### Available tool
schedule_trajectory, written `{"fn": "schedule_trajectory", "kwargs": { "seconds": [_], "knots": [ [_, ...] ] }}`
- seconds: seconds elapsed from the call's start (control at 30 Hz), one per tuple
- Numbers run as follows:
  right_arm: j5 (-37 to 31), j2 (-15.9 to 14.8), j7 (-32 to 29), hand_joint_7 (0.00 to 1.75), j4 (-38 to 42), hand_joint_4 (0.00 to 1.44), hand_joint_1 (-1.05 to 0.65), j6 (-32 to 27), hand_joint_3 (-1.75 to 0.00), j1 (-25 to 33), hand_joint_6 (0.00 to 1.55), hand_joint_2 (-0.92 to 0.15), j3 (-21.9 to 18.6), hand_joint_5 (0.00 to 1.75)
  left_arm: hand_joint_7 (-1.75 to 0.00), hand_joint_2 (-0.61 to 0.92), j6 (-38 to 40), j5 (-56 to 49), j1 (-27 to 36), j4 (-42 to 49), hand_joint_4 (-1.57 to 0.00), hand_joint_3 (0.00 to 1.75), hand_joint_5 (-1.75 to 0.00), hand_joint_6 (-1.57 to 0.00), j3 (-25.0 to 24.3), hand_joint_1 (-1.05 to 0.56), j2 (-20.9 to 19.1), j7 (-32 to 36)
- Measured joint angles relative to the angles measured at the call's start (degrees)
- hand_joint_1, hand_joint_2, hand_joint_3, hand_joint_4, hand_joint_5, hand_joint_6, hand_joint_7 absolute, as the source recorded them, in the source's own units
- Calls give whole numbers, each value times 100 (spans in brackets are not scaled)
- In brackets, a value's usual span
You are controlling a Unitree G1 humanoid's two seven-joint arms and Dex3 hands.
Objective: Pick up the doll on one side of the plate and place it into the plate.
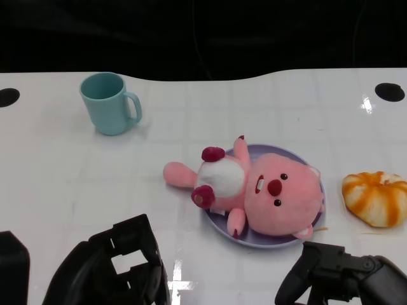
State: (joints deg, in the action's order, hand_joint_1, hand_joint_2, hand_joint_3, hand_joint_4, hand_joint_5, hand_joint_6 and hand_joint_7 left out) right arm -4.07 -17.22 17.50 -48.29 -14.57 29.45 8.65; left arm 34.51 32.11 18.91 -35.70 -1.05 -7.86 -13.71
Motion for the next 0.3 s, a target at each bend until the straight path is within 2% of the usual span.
{"fn": "schedule_trajectory", "kwargs": {
  "seconds": [0.3],
  "knots": [
    [72,-1,3,129,65,68,-27,76,-34,1,61,-92,-17,157,-174,34,116,16,-13,0,-92,155,-175,-75,68,-11,12,82]
  ]
}}
